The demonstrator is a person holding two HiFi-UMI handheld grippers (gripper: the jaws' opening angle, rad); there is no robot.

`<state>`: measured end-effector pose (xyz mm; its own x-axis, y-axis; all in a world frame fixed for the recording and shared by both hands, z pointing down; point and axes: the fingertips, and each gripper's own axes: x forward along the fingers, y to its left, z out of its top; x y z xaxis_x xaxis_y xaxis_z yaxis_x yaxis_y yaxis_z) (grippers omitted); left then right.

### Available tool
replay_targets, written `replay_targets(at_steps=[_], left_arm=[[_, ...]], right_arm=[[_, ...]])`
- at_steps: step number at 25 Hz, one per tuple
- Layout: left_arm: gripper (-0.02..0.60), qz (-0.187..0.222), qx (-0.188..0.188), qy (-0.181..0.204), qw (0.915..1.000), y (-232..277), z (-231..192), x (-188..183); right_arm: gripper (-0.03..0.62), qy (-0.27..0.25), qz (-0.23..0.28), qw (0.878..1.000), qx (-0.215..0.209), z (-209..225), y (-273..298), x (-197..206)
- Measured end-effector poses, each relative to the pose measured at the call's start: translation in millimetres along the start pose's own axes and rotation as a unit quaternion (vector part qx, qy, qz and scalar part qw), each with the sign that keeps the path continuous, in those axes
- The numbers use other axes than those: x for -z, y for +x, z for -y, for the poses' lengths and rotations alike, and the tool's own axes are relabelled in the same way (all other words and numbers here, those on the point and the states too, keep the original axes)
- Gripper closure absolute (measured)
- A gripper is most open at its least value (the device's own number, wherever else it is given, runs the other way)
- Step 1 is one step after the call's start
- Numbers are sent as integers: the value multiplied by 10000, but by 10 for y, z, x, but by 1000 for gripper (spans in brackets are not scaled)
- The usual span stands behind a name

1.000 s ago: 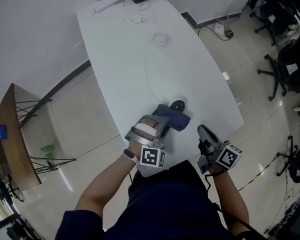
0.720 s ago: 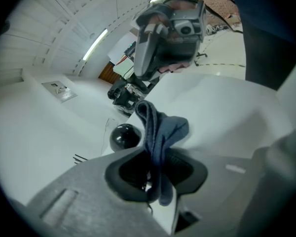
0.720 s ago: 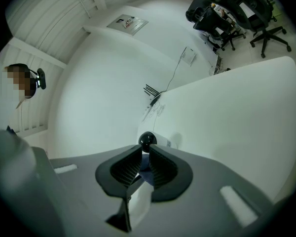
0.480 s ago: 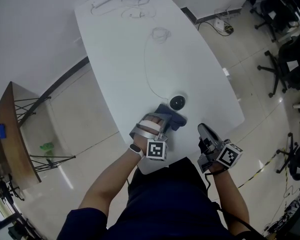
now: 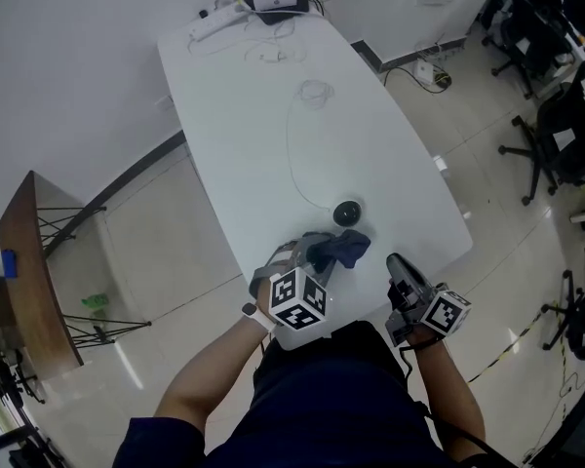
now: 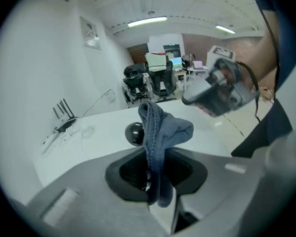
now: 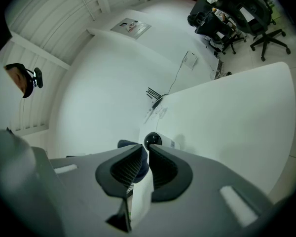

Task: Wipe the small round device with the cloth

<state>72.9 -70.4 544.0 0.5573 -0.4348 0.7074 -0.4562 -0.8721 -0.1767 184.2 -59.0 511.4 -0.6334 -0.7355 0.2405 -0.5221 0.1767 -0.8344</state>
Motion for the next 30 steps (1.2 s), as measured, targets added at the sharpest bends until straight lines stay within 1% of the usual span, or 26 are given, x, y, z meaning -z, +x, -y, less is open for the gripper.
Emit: replay_targets(at_steps=[2,5,8,11,15,18,20,22,27,30], left_arm=[[497,207,-197,-264,9992,-147,-153,-188],[497,362,-636,-334,9968,-295,-414,-444],[495,327,-1107,-177,9932,-308,-639,-610],[495,85,-1343,239,9906,-151,-737,-655],[495,-313,-1386,962,9852,75,-632,-617],[494,-502,-1285,1289,9820,166,-426,-522],[494,-566,-1309,1455,9790,182,-299,-472],[494,-565,-1343,1505,9778,187,-175,-431],[494,-443,-1415,1369,9794,224,31,-333],[494,-442,-1414,1312,9802,285,95,-272]], right_arm=[[545,8,-12,10000,-19,-20,18,14],[545,-7,-40,10000,-47,-33,48,33],[545,-10,-58,10000,-69,-39,38,57],[545,31,-59,9999,-86,-20,21,67],[545,85,-47,9999,-28,63,-36,65],[545,134,-60,9999,45,130,-76,71],[545,170,-87,9998,50,179,-91,77],[545,188,-133,9997,28,237,-104,94],[545,310,-286,9991,17,301,-32,112],[545,361,-408,9985,29,348,18,115]])
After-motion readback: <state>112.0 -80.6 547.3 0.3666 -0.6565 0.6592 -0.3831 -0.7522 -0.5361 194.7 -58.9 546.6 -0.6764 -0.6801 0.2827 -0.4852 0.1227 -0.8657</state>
